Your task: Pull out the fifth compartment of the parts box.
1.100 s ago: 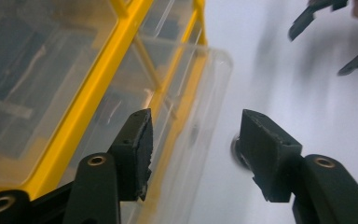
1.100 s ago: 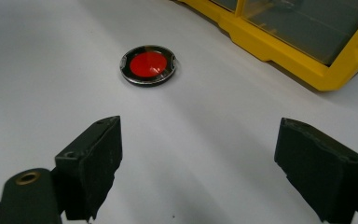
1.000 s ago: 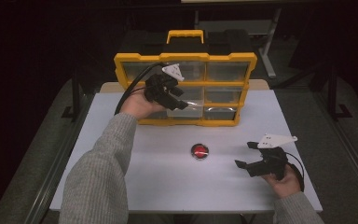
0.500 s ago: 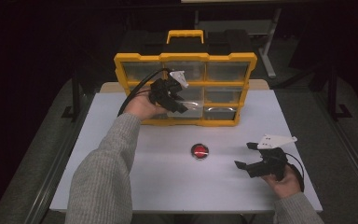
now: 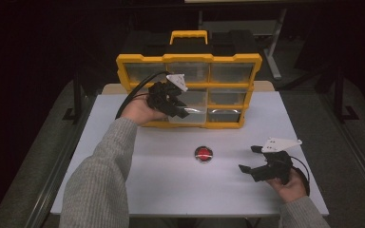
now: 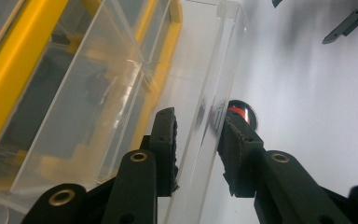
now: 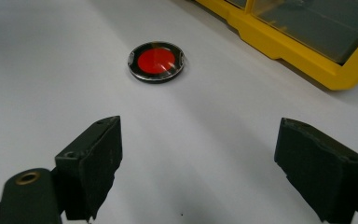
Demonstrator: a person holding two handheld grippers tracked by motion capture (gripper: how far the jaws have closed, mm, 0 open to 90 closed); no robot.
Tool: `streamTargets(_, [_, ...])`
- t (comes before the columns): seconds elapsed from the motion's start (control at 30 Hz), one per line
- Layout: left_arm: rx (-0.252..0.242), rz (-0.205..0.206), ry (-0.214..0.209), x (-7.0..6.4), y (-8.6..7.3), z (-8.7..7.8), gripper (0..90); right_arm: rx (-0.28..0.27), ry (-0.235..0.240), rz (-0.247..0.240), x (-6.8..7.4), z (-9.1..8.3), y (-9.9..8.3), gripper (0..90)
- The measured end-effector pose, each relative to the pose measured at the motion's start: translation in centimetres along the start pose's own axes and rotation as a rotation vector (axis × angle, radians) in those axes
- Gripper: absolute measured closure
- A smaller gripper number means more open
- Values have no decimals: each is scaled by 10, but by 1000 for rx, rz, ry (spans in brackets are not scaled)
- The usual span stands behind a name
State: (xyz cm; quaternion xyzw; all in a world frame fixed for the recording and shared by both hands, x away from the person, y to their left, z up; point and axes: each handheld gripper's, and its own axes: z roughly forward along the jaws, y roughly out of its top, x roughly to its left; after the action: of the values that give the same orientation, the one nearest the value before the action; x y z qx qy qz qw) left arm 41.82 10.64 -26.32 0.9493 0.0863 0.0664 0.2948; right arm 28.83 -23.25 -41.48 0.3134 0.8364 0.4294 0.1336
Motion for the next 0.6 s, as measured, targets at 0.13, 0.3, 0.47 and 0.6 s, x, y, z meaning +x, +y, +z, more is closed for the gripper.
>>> streamTargets(0.13, [-4,2,-9,-2,-1,-2,679,1,1,0,0,0,0,142])
streamTargets(0.3, [-2,17,-36,-5,0,-3,691,1,1,2,1,0,0,142])
streamTargets(0.47, [-3,18,-51,-7,-3,-4,693,4,4,4,0,1,0,142])
streamTargets(0.6, [-19,1,-58,-8,-5,-4,691,4,3,1,1,1,0,142])
